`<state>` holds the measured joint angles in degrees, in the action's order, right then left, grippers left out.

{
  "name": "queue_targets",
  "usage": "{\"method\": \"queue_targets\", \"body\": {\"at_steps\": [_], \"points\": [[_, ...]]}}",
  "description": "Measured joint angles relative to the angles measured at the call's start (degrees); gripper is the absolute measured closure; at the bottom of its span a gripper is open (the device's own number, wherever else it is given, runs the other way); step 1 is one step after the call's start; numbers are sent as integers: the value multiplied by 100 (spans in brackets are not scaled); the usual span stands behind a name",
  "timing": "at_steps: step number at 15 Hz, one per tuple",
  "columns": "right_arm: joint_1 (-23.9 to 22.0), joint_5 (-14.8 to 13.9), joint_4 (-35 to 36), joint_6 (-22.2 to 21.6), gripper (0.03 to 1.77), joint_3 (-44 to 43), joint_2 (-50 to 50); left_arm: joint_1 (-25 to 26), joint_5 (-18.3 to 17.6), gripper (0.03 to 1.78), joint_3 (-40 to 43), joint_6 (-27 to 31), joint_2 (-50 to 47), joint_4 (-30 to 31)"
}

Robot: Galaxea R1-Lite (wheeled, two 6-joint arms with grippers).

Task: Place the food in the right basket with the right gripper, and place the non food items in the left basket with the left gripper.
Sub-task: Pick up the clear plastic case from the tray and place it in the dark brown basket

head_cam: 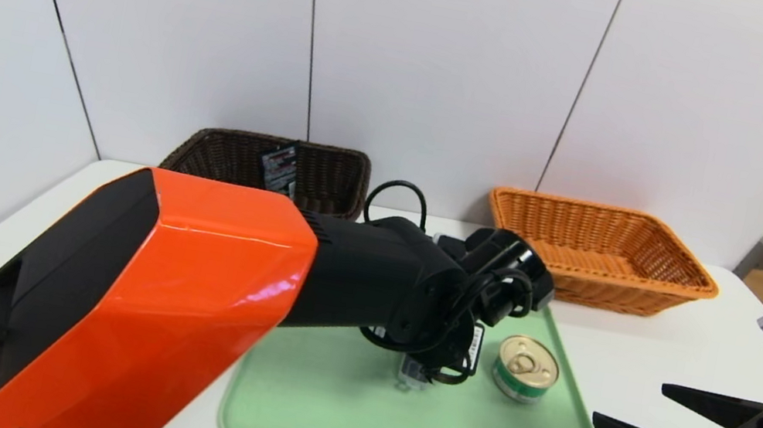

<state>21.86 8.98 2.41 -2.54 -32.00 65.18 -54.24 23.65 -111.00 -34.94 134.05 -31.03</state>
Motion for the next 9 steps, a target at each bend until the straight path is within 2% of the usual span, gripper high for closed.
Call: {"method": "queue_targets", "body": {"at_steps": [5,9], "points": [[0,-1,1,0,10,2,-11,40,11,125,2,99,-356,-177],[0,0,0,0,10,6,-66,369,11,125,-2,816,-1092,-293]]}}
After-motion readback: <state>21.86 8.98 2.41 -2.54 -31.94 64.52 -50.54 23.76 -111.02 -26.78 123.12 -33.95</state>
